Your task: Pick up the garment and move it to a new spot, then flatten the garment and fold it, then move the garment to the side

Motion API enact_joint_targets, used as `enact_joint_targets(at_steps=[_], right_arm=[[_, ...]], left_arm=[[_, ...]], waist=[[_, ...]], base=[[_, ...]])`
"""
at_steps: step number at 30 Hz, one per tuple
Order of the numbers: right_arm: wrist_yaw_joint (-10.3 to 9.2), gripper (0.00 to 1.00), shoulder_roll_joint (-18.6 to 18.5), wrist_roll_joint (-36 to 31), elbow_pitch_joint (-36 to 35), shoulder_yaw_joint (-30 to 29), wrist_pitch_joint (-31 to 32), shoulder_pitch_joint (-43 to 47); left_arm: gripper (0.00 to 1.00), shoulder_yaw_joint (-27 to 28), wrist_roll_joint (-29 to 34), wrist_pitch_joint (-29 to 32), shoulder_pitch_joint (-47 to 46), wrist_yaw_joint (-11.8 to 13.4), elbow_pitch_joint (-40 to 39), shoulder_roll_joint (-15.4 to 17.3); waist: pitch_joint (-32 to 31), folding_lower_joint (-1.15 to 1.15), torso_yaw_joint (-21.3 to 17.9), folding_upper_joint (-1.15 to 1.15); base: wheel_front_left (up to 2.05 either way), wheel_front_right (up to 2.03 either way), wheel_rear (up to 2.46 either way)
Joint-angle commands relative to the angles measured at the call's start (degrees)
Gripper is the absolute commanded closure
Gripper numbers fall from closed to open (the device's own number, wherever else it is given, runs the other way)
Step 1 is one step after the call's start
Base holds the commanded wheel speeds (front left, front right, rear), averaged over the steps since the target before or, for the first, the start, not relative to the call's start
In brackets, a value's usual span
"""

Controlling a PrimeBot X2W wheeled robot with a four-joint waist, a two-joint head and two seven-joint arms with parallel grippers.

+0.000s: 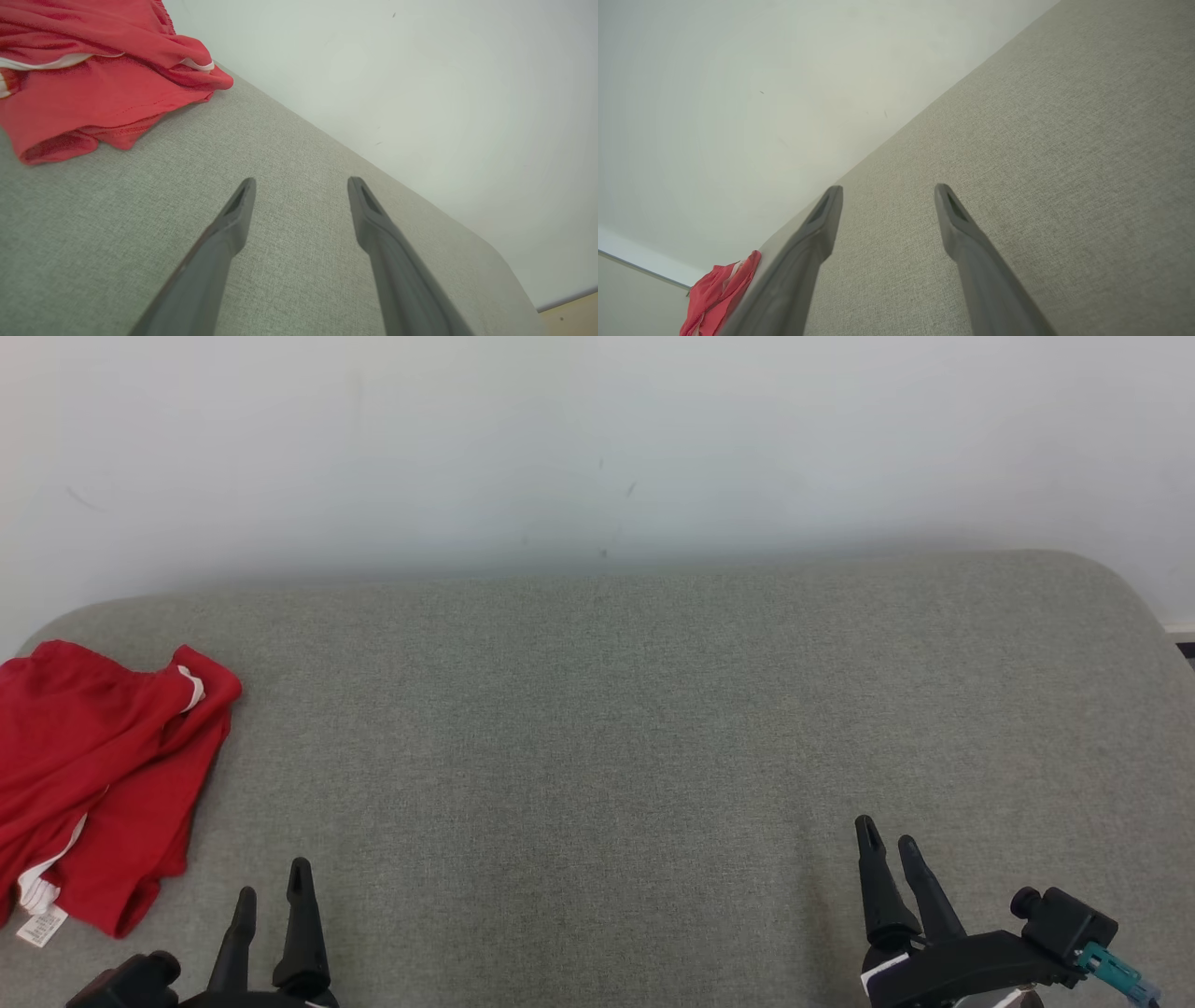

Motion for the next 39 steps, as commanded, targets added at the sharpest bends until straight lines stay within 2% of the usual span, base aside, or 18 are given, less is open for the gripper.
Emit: enact_joint_targets(at_steps=[1,20,39], right_arm=[[-0.05,0.00,0.1,-2.4,-0.5,0.2,-0.6,-0.3],[-0.07,0.00,0.2,-16.8,-0.7,0.6,-3.7,0.2],[-0.09,0.00,0.2,-26.4,-0.1,0.1,-6.1,0.6]], left_arm=[[0.00,-0.2,2.3,-0.6,0.0,0.1,-1.1,0.7],[0.00,-1.2,14.1,-3.7,1.6,1.0,-3.3,2.7],[0.00,-1.2,23.3,-6.2,2.2,1.5,-3.8,2.8]], waist=[[0.0,0.00,0.0,0.00],[-0.2,0.00,0.0,0.00],[0.1,0.00,-0.2,0.00]], base=[[0.00,0.00,0.00],[0.00,0.00,0.00],[0.00,0.00,0.00]])
